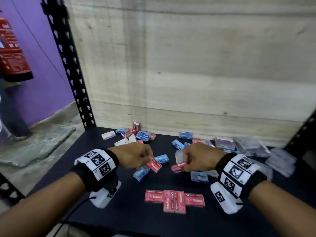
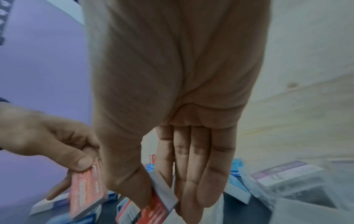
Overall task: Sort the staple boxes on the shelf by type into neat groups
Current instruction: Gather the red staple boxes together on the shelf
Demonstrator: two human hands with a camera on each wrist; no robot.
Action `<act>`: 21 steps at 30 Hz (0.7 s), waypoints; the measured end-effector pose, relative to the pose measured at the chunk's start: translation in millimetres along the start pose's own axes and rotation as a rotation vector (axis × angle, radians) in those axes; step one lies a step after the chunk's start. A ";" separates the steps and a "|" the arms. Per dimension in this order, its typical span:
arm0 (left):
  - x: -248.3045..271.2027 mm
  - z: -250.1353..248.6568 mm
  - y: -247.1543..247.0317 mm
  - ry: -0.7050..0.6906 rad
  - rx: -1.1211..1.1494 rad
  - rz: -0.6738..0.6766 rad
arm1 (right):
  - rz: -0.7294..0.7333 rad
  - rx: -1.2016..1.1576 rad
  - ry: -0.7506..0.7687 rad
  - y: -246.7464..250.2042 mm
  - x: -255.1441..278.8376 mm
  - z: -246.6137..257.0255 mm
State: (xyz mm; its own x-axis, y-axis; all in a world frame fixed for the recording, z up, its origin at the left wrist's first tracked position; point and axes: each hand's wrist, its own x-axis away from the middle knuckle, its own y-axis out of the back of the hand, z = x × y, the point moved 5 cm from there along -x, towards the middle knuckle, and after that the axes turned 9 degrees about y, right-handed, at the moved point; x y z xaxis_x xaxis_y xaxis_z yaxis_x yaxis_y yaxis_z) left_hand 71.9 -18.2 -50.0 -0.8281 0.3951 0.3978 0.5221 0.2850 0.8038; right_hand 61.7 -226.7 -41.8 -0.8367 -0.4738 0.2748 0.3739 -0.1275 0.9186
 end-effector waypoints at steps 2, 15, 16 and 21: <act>-1.7 -9.3 -16.8 0.001 0.000 0.056 | 0.000 0.009 0.006 -7.9 11.8 1.4; -7.8 -10.0 -41.5 0.026 -0.274 0.064 | -0.012 0.318 0.277 -25.7 20.5 39.7; -8.0 -9.6 -41.5 0.018 -0.291 0.058 | 0.007 0.304 0.274 -26.2 17.0 40.8; -11.0 -4.9 -41.2 -0.009 -0.332 -0.009 | 0.133 0.174 0.164 -32.6 2.7 33.9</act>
State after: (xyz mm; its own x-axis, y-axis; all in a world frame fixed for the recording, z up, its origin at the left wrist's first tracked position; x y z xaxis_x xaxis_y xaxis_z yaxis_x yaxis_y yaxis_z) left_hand 58.4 -38.6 -85.3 -0.8297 0.4018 0.3874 0.4185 -0.0115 0.9082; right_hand 33.7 -194.3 -61.3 -0.7037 -0.6126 0.3598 0.3901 0.0902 0.9164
